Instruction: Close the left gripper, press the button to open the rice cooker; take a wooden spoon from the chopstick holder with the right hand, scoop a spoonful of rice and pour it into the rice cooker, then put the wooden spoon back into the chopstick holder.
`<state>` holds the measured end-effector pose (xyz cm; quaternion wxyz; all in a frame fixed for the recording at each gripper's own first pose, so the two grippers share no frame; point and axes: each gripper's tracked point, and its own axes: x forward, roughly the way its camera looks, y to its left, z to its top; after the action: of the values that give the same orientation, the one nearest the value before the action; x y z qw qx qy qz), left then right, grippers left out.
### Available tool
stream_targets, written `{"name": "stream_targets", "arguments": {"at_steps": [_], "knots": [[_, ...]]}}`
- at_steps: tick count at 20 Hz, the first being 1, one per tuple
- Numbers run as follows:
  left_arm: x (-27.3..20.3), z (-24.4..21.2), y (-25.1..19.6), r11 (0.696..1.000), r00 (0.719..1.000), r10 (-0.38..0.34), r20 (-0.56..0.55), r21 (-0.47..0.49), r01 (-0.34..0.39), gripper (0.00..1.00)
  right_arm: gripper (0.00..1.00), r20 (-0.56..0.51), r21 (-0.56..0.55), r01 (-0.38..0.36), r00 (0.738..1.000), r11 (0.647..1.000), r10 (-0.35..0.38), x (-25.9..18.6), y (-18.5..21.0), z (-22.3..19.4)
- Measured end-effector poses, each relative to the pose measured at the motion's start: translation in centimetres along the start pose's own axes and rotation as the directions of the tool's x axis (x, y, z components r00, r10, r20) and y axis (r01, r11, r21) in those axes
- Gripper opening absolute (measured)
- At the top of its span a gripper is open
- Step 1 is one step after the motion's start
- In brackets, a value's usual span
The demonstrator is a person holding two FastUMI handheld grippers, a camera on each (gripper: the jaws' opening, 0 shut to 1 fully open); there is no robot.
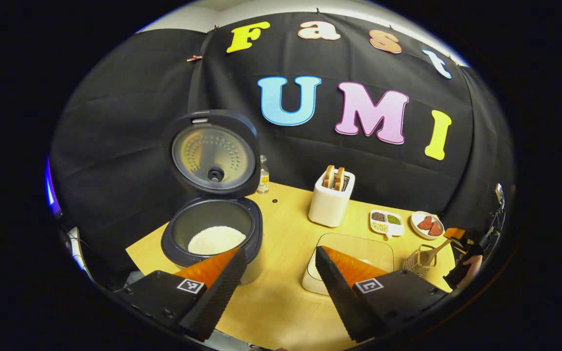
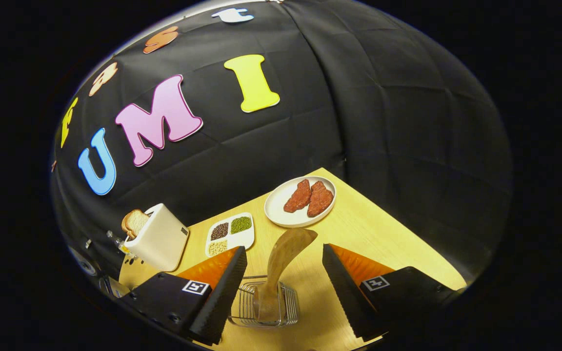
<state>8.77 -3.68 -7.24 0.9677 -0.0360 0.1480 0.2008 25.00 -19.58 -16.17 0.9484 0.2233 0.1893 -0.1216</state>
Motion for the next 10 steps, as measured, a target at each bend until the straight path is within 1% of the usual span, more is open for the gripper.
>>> {"name": "stream_targets", "arguments": {"at_steps": [2,3,5,6,7,8,9,10], "knots": [[-0.1,-0.6,-0.6,1.000,1.000,-0.004,-0.016,0.001,0.004,0.96,0.95,-0.015,0.035,-0.012,1.000,0.999,0.012,1.0,0.0,-0.3],[-0.2,-0.9,-1.0,1.000,1.000,-0.010,-0.020,0.000,0.010,0.96,0.86,-0.024,0.058,-0.013,1.000,0.998,0.015,1.4,0.1,-0.4],[-0.2,-1.3,-2.3,0.999,0.999,-0.044,-0.027,-0.002,0.044,0.96,0.71,-0.044,0.098,-0.009,0.999,0.995,0.013,2.1,0.1,-0.7],[-0.3,-1.7,-2.7,0.998,0.998,-0.057,-0.029,0.002,0.057,0.96,0.53,-0.057,0.118,-0.004,0.998,0.993,0.011,2.5,0.1,-0.8],[-0.2,-1.8,-3.0,0.998,0.997,-0.064,-0.032,0.012,0.065,0.96,0.49,-0.068,0.143,-0.008,0.998,0.990,0.018,2.4,0.3,-1.0],[-0.2,-2.0,-3.2,0.997,0.997,-0.068,-0.034,0.023,0.069,0.96,0.40,-0.078,0.160,-0.008,0.997,0.987,0.021,2.4,0.4,-0.9],[-0.1,-2.4,-3.5,0.997,0.996,-0.075,-0.044,0.030,0.076,0.96,0.49,-0.077,0.171,0.018,0.997,0.985,-0.005,1.9,0.1,-0.7],[-0.3,-2.7,-3.8,0.995,0.995,-0.087,-0.053,0.035,0.089,0.96,0.33,-0.082,0.184,0.012,0.997,0.983,0.003,2.3,0.3,-0.7]]}}
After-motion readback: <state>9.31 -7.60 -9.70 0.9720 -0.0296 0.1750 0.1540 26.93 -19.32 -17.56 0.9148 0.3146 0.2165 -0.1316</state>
